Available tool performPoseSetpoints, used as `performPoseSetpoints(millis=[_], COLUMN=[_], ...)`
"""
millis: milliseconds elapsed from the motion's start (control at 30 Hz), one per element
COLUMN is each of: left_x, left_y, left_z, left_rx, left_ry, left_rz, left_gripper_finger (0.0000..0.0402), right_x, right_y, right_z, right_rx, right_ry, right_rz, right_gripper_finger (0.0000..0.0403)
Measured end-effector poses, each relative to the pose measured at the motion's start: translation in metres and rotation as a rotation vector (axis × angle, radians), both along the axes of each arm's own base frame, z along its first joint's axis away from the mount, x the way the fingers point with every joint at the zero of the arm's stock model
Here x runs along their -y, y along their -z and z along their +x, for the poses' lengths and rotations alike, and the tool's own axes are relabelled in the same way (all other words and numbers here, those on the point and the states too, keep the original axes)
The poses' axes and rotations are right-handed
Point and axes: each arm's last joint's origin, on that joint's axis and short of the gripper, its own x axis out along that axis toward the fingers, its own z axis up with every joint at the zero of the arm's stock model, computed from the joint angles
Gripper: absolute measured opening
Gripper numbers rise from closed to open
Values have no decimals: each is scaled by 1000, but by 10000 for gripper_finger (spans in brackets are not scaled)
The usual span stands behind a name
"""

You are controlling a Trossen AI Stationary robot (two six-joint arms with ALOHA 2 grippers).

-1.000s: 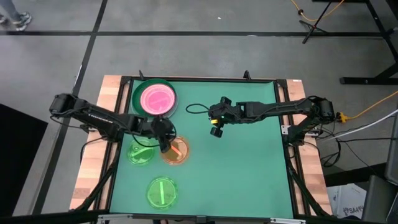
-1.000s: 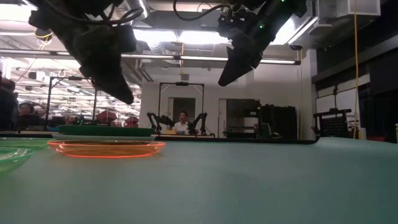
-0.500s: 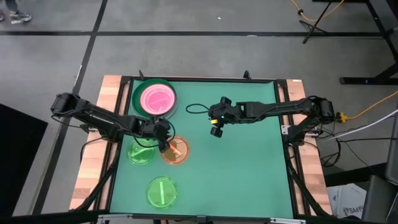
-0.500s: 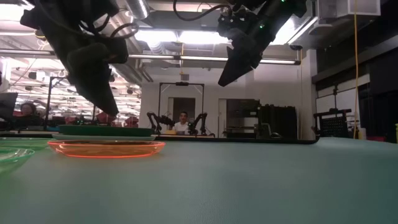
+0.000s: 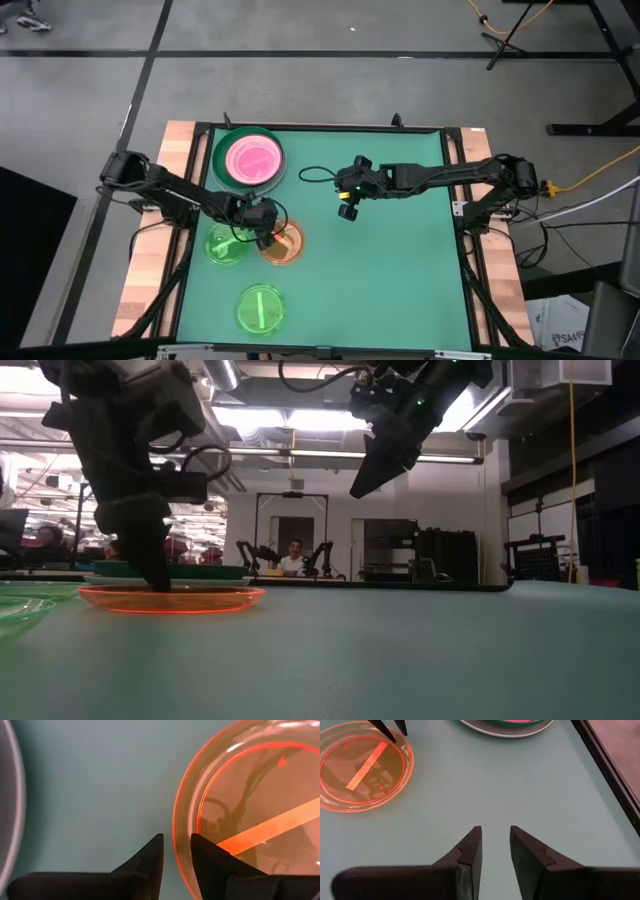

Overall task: Stack plastic plates
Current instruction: Stack the orange plate on top of the pink plate

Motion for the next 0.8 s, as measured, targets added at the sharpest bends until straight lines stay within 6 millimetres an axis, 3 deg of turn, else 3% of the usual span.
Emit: performPoseSetpoints(millis=[200,800], left_x=[0,1], left_y=[7,4], left_z=[2,2], left_rx=[-31,-7], left_ry=[5,11], left_rz=[-16,-40], left_gripper_finger=[92,91], right_x=[0,0], right_y=[0,0], right_z=[0,0], right_rx=[1,3], right_ry=[0,-1], right_rz=[0,0], right_gripper_finger=[88,88])
